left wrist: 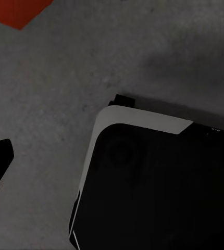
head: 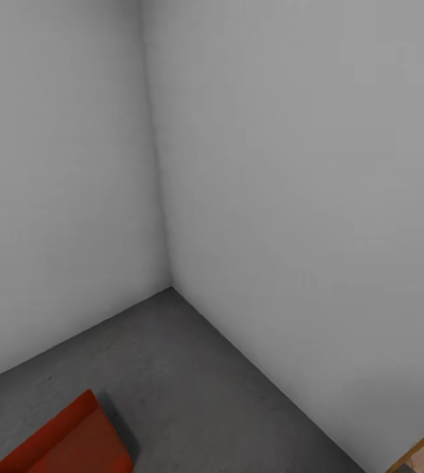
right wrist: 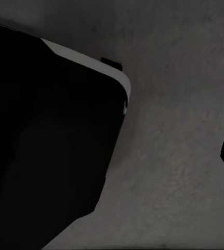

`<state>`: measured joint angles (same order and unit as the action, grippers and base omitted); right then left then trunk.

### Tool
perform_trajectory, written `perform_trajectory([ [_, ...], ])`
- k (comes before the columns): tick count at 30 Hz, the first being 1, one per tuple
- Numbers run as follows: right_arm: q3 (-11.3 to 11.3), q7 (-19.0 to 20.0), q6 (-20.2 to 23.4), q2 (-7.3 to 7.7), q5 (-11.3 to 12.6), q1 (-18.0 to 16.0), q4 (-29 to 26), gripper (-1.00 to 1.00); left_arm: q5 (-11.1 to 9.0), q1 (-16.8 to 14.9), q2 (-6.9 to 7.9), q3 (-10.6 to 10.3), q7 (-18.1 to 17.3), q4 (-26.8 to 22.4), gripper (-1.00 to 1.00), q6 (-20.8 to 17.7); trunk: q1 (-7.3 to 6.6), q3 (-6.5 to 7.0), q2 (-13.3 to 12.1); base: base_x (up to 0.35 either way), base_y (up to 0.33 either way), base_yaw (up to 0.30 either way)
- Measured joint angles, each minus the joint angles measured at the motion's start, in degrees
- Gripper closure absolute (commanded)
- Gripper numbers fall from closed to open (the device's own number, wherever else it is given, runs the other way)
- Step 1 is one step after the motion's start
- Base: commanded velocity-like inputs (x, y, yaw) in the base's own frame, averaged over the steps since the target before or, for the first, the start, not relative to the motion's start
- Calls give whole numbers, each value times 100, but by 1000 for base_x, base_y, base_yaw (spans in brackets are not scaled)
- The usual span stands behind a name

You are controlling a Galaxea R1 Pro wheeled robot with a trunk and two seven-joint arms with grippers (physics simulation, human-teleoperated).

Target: Move the two storage containers from the living room to the garage. In the garage, place one container on the floor and stack the other container on top of it (either order is fine).

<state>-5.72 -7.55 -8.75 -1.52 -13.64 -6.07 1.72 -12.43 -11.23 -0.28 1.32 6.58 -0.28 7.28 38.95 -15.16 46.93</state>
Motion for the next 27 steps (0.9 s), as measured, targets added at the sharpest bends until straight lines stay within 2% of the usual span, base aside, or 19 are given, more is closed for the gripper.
perform_trajectory([
  [27,0,0,7,3,-2,0,1,-100,9,0,-6,-1,0,0,-100,-1,0,0,0,0,0,-297],
])
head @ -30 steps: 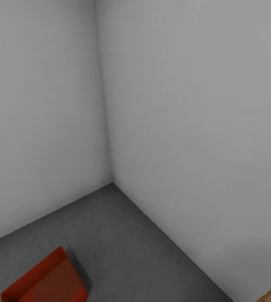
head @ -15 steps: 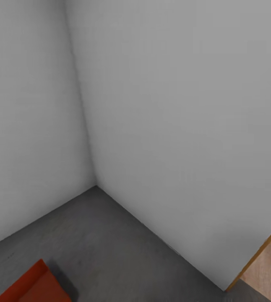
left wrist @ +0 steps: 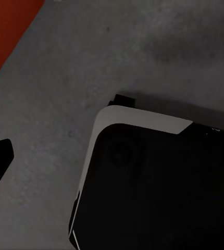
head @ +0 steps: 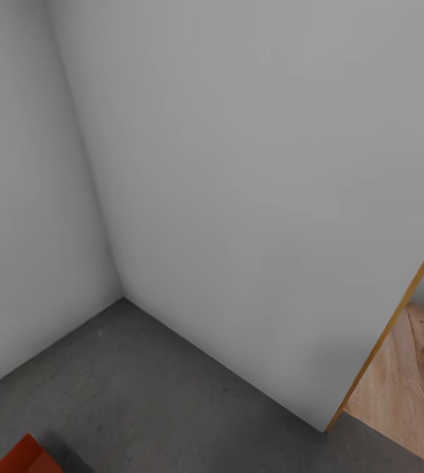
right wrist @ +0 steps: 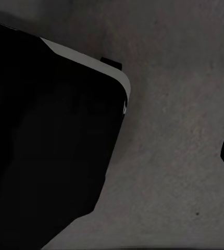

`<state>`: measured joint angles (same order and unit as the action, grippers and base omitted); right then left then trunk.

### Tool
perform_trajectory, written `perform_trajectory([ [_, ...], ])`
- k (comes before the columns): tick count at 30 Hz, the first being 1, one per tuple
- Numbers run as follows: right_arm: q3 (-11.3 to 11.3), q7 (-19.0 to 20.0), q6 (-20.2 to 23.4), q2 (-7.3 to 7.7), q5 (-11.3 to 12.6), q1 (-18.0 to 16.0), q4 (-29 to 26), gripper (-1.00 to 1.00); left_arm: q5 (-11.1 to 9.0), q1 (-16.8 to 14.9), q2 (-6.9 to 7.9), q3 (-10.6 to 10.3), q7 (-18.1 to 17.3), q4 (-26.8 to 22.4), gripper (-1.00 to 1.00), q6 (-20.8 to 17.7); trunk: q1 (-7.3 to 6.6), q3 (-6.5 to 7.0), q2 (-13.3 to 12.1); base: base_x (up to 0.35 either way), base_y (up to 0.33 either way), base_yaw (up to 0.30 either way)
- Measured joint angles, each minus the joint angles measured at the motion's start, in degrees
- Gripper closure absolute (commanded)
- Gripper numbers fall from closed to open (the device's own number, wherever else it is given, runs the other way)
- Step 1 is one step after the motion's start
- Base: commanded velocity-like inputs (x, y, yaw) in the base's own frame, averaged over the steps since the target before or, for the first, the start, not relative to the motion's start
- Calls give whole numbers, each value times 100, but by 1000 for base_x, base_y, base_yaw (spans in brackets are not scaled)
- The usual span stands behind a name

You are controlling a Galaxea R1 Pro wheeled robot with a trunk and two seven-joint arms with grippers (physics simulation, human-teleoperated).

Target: Move the two storage containers from the living room to the garage. In the garage, place one container on the floor and stack the other container on top of it (either order is fine).

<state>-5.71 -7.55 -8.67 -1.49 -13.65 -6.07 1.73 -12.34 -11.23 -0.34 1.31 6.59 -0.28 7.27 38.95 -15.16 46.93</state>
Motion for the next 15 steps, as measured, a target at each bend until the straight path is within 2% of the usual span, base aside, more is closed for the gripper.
perform_trajectory([
  [15,0,0,-17,10,2,0,-6,-100,-9,0,4,0,0,0,-100,0,0,0,0,0,0,-297],
])
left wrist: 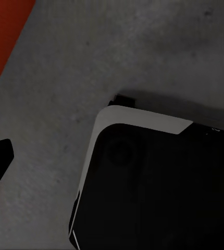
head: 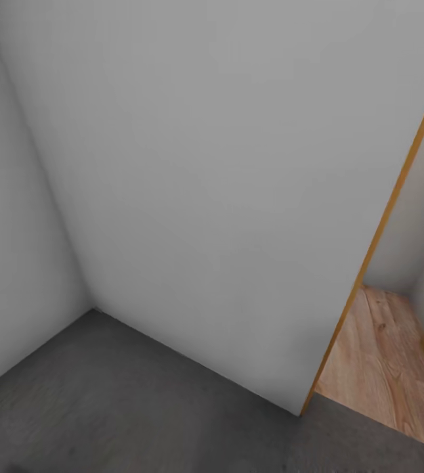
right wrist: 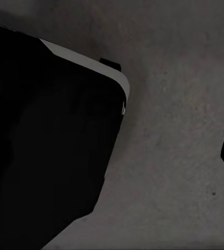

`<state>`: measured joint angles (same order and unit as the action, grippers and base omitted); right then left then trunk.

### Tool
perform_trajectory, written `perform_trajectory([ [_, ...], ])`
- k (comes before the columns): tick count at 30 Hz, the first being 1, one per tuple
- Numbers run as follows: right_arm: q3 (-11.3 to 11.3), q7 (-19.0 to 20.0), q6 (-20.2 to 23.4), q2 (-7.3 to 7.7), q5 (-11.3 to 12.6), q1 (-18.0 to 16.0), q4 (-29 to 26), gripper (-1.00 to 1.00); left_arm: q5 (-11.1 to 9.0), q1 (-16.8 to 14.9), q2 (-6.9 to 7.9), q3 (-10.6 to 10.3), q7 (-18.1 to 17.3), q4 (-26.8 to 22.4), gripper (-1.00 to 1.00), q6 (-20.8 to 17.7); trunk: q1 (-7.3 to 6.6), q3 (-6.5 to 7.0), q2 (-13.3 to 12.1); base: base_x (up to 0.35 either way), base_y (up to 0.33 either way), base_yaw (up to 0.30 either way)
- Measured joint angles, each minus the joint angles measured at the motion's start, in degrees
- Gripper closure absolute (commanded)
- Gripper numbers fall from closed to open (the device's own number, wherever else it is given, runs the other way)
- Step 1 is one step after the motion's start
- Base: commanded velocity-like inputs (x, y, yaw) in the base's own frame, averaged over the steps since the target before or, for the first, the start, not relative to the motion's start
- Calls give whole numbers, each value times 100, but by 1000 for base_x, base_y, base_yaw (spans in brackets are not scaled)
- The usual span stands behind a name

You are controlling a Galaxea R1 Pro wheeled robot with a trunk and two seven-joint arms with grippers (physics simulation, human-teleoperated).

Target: Move the two storage containers from the living room to the garage. In the garage, place one container on the floor and stack the other container on top of it (either order is fine).

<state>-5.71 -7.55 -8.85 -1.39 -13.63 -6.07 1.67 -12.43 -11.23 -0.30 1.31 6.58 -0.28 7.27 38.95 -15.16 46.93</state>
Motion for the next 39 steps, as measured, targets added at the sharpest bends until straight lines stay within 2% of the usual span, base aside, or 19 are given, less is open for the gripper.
perform_trajectory([
  [39,0,0,-1,-17,0,0,2,-100,9,0,-4,0,0,1,-100,0,0,109,0,0,0,-297],
])
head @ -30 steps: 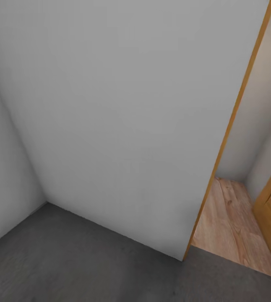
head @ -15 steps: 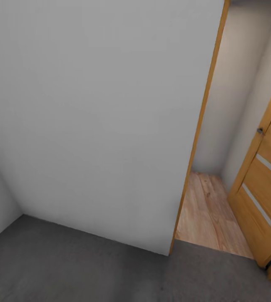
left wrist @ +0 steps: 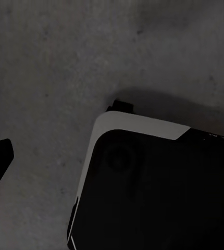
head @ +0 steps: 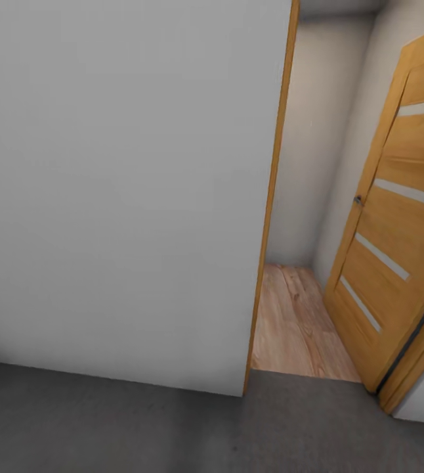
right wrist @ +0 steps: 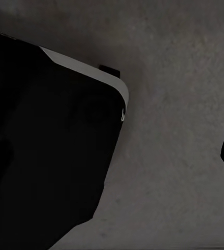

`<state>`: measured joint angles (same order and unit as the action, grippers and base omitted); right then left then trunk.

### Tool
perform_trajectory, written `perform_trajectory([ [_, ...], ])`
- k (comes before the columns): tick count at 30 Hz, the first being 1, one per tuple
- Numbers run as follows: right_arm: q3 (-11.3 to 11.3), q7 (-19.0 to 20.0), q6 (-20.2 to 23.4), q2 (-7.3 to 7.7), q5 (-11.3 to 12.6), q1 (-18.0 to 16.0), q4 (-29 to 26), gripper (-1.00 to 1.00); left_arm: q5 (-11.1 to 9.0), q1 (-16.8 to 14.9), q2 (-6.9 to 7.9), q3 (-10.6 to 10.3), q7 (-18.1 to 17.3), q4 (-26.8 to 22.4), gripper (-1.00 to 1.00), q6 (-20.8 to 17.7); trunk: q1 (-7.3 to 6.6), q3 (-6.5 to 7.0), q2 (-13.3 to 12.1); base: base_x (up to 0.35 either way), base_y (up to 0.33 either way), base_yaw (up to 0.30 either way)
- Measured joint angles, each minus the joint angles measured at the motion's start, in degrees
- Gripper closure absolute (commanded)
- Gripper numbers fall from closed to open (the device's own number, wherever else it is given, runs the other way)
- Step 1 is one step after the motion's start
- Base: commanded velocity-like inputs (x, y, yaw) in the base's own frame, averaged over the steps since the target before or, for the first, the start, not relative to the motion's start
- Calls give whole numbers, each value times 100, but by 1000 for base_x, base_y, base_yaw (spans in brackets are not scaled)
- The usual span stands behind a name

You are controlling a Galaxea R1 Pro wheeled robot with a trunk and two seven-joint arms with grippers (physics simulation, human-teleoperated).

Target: Move the two storage containers from the living room to the garage. In the garage, place one container on the floor and stack the other container on top of it (either order is fine).

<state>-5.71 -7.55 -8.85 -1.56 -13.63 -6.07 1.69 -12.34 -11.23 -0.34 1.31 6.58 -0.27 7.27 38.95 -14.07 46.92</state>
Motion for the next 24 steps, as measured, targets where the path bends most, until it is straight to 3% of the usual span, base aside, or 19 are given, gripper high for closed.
perform_trajectory([
  [24,0,0,7,9,0,0,0,-100,0,0,-9,0,0,0,-100,-9,0,75,0,0,0,-297],
])
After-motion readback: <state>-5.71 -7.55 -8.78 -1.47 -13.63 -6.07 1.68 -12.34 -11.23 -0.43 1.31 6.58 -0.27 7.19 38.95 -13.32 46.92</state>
